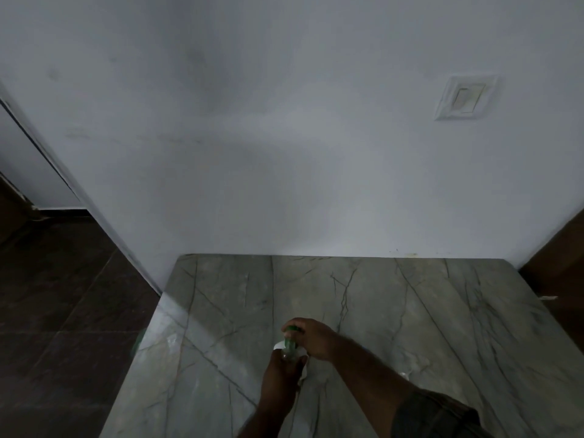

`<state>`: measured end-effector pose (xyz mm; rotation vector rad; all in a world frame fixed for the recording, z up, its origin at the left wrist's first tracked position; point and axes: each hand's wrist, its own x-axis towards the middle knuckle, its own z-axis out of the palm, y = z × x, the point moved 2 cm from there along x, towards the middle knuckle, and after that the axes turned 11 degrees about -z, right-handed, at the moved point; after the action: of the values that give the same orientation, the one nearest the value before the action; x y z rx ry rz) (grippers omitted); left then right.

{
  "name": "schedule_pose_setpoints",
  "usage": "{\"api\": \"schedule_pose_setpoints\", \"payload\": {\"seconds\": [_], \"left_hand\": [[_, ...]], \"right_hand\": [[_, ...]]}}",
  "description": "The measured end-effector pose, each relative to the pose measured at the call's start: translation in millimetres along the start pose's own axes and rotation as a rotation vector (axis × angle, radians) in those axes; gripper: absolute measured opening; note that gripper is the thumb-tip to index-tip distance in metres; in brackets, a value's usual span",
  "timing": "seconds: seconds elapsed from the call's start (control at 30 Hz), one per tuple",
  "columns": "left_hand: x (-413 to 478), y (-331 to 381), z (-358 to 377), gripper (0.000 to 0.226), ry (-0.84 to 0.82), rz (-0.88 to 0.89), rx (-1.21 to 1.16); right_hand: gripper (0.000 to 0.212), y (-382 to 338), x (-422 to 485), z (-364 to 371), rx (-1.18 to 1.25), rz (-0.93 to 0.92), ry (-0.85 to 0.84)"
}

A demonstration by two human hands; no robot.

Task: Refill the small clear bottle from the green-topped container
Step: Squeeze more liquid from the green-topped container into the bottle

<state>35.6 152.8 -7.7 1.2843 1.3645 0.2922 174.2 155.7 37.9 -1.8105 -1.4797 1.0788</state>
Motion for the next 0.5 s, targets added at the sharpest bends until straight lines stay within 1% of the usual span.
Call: {"api": "schedule_pose_setpoints", "payload": {"seconds": [0.1,0.27,0.43,0.5], "left_hand": [[3,-3,2,0.023,-0.001,-0.004,-0.020],[5,-16,9,0.018,-0.023,-0.087,-0.078],[2,-9,8,0.021,-0.033,-0.045,-0.065],[0,-4,5,0.017,-0.030,-0.057,-0.078]], "right_hand": [[0.030,2,0,2,0.003,-0.006,0.022],[0.028,6,-2,8,-0.009,-0.014,0.031],[0.031,0,-2,3,-0.011,-0.021,0.009],[0.032,-3,-3,1,-0.025,-0.025,-0.001]]}}
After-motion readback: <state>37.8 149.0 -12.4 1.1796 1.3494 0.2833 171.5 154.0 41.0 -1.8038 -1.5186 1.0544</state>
